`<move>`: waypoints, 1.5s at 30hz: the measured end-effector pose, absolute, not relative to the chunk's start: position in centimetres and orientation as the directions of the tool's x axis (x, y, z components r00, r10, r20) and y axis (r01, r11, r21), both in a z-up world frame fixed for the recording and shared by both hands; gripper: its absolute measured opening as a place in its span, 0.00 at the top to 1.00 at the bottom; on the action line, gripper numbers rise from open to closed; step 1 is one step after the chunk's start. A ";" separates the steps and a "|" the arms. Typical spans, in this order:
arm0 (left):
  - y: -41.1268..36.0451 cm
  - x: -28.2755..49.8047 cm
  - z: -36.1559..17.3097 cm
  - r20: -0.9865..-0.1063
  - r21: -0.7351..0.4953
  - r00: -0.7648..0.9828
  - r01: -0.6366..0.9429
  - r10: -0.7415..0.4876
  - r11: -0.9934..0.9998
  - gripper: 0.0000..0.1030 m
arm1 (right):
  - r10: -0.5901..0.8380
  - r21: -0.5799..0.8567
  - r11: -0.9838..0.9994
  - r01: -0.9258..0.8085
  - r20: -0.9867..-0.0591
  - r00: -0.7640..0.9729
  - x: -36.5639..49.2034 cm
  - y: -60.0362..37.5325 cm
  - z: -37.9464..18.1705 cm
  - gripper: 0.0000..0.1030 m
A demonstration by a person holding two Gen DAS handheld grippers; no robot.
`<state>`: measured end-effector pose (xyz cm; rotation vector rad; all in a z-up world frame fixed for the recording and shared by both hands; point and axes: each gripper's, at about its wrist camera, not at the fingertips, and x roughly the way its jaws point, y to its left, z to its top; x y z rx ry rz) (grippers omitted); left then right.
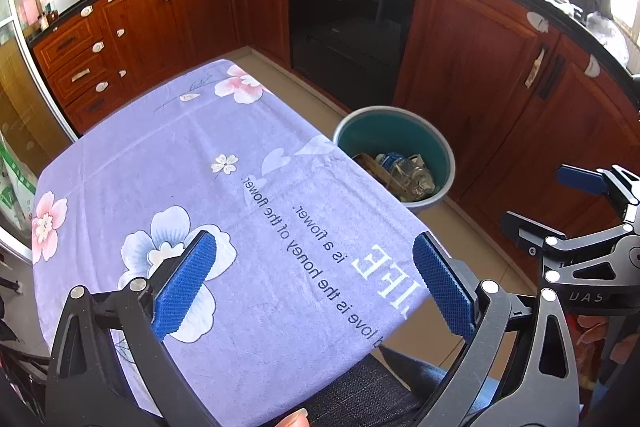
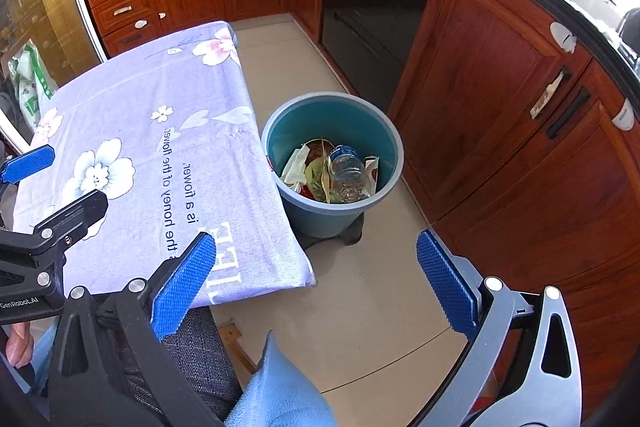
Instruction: Collect trash
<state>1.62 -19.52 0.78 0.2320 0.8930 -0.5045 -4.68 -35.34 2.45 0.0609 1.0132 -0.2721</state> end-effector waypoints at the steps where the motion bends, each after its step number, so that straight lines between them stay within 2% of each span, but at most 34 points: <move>1: -19.6 1.7 0.6 -0.793 -0.014 0.518 0.511 -0.321 0.860 0.04 | -0.200 -0.079 0.964 0.254 -0.845 0.496 -4.7 -35.3 2.2 0.06; 45: -19.9 2.3 -0.9 -0.822 0.000 0.490 0.512 -0.292 0.859 0.04 | -0.208 -0.067 0.953 0.296 -0.856 0.474 -4.5 -36.8 1.1 0.06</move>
